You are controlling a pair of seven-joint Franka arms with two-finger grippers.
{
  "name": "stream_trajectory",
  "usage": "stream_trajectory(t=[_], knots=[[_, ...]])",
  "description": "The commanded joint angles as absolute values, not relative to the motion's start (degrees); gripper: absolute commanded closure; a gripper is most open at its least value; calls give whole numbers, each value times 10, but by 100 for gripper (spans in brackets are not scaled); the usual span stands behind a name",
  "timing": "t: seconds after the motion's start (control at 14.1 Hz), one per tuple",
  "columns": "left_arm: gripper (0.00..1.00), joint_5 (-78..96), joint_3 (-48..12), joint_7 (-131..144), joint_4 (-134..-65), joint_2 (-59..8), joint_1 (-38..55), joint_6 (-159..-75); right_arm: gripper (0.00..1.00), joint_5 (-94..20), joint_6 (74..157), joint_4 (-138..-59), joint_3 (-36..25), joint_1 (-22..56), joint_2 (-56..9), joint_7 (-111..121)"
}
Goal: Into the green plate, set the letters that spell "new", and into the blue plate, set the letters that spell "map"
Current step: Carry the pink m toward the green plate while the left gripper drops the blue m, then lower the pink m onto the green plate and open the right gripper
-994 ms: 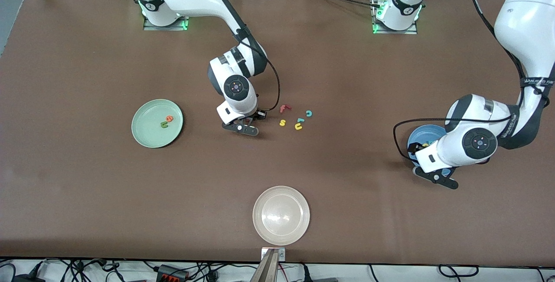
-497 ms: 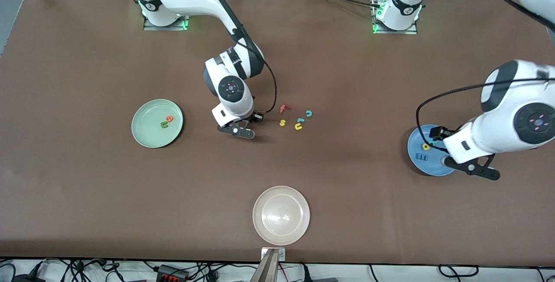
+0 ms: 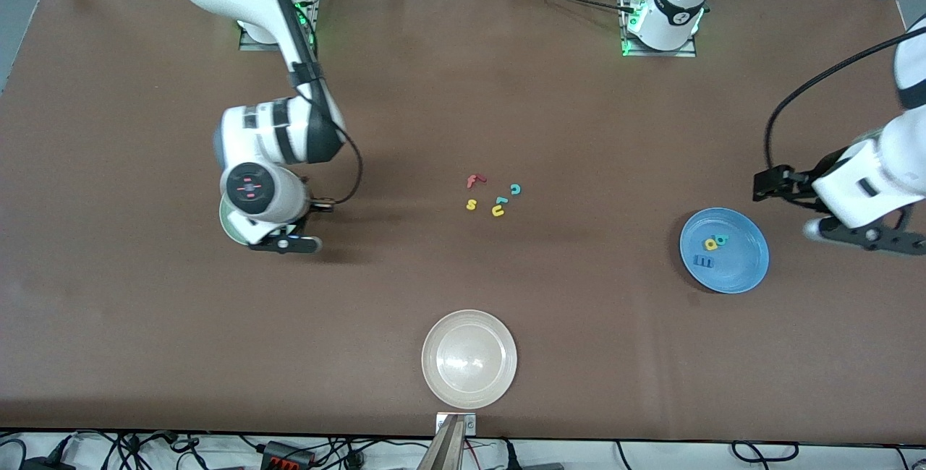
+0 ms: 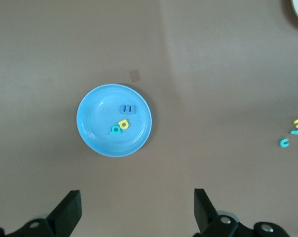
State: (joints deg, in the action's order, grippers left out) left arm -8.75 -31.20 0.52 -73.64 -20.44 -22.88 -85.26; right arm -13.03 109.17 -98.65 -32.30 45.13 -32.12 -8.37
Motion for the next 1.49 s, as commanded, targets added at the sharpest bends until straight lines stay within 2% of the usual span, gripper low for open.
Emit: stream_trajectory(t=[0.0, 0.21, 0.43, 0.5, 0.85, 0.99, 1.07, 1.21, 1.42], knots=[[0, -4, -163, -5, -799, -111, -141, -859, 100, -128, 1103, -1071, -358, 460, -278, -8], [0, 4, -41, -4, -900, -24, -33, -905, 100, -128, 1165, -1117, -368, 453, -280, 21], [0, 8, -20, 1, -985, 41, -12, -943, 100, -128, 1233, -1157, -368, 444, -283, 46], [0, 8, -13, -3, -996, 52, -4, -967, 100, -128, 1248, -1162, -368, 439, -285, 47], [0, 27, 3, -52, -995, 52, -2, -969, 100, -128, 1287, -1162, -367, 423, -313, 57], [0, 27, 3, -71, -984, 43, -9, -960, 95, -131, 1292, -1162, -367, 422, -322, 57], [0, 27, 3, -72, -977, 36, -12, -957, 79, -132, 1295, -1162, -367, 421, -324, 57], [0, 27, 2, -76, -976, 36, -13, -954, 0, -136, 1290, -1158, -367, 423, -321, 54], [0, 27, 3, -76, -976, 35, -13, -950, 0, -137, 1259, -1144, -372, 424, -288, 47]])
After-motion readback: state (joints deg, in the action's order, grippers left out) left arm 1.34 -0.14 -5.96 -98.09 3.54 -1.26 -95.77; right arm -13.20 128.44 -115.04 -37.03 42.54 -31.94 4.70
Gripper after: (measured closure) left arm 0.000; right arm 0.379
